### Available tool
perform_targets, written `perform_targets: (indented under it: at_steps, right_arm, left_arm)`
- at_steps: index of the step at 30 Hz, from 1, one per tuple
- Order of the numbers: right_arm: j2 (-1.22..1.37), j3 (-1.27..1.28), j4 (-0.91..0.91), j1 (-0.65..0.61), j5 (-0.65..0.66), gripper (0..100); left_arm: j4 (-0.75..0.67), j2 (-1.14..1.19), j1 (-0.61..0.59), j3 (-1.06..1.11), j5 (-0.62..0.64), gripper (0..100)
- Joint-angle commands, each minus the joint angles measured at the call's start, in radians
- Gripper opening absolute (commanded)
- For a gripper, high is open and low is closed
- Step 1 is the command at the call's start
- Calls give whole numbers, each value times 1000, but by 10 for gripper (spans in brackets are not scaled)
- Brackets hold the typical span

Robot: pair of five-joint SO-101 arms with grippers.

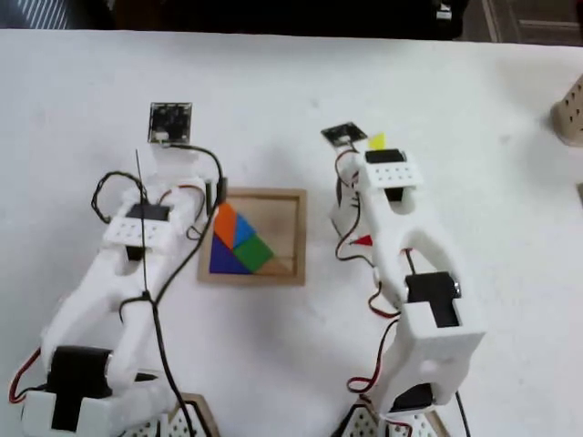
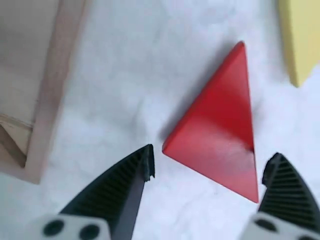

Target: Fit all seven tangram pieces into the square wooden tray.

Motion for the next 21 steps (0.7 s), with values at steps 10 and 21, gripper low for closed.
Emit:
perform_targets:
  at_steps: [10,21]
  right_arm:
    - [-59,57,-110,16,5,334]
    - [94,-89,-18,16,74,334]
  left_arm:
    - [-28,-8,-13,-40,-9,225]
    - [-26,-8,-13,-38,-9,225]
